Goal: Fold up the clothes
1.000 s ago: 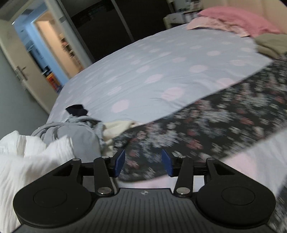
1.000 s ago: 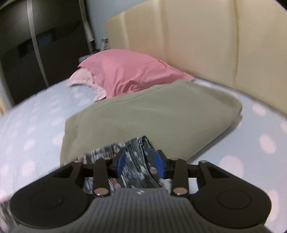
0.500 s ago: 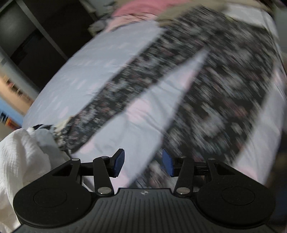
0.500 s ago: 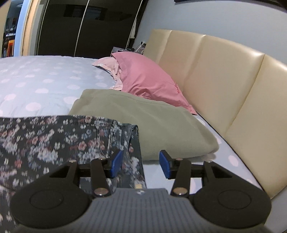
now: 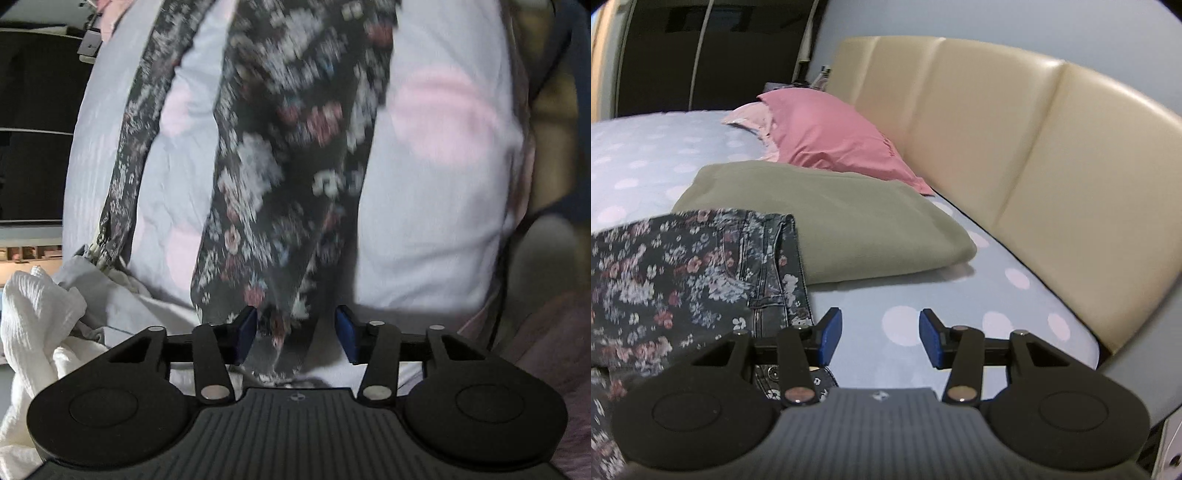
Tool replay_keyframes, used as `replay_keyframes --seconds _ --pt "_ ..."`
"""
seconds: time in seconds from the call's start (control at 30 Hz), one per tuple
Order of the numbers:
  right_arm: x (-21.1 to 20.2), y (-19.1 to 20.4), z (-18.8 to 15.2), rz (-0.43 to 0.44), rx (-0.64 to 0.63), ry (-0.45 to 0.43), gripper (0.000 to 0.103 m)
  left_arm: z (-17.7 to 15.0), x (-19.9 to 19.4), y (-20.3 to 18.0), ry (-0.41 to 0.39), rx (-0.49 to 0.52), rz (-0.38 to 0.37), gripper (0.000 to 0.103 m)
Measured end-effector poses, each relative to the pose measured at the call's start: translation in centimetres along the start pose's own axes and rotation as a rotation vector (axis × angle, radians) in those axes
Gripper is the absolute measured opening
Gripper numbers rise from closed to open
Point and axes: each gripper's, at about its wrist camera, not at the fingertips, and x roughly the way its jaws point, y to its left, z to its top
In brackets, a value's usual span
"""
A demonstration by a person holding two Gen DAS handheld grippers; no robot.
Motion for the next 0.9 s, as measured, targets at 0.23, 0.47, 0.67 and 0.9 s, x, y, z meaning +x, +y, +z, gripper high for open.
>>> replay_keyframes --seconds 0.23,0.47,0.67,0.9 --pt "-1.3 1.8 -2.0 -0.018 -0.291 -0.050 0.050 -0.4 -1.2 6.5 -0.056 -0.307 0.007 0.005" --pt "-2.4 2.4 -5.6 0.020 -0.523 0.004 0.048 -0.8 -2.1 12.5 -0.112 -0.591 0.010 0.004" --pt "-3.0 3.6 -11.7 0.020 -0.887 0.034 0.043 -0.1 -1.7 13.8 -0.106 -0.655 0.013 0.004" --pt "-3.5 3.3 -17.4 0.064 -1.243 0.064 0.043 0.2 -1.1 14.0 -0.096 -0.673 0.030 0.004"
